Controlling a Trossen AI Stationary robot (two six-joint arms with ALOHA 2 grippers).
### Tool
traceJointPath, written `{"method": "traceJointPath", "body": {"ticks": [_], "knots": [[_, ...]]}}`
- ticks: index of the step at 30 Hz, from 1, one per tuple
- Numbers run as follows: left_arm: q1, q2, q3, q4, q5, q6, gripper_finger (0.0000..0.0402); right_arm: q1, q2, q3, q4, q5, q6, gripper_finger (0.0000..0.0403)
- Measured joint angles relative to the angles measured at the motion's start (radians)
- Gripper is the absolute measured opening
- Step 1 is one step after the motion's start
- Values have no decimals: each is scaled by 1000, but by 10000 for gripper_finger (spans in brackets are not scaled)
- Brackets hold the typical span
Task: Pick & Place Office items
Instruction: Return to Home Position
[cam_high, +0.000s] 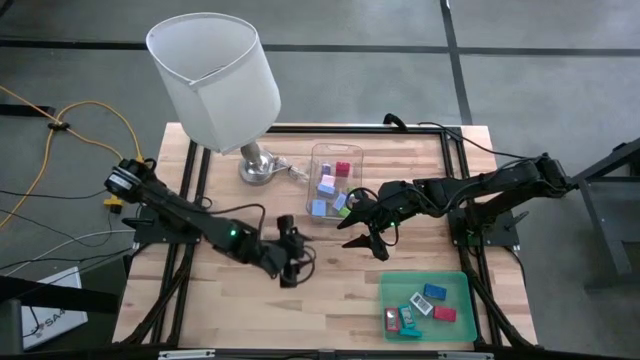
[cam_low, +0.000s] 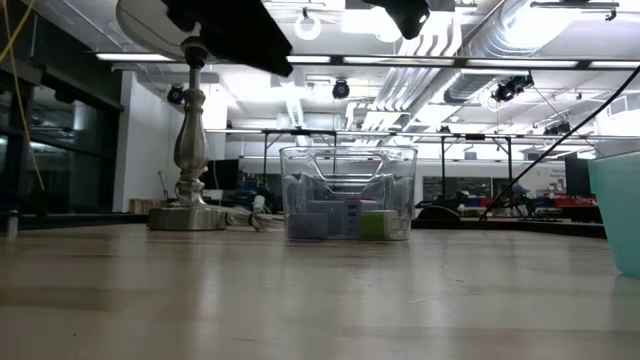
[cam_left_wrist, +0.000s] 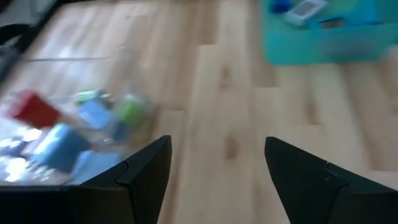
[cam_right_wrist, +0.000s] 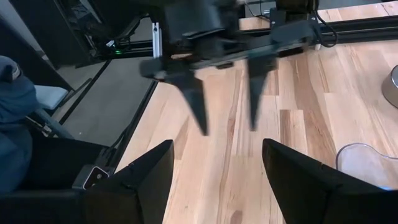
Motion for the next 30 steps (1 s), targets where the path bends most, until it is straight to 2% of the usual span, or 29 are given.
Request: {"method": "traceJointPath", "body": {"ticks": [5,14,23,30], "knots": [[-39,0,0,33,56,14,250,0,0,0,0,0,0,232],[-128,-36,-27,50,84,88,250,0,0,0,0,0,0,232],[-144,-273,-365,322,103,73,250,0,0,0,0,0,0,232],[-135,-545,-581,380,103,89,250,0,0,0,0,0,0,232]]}}
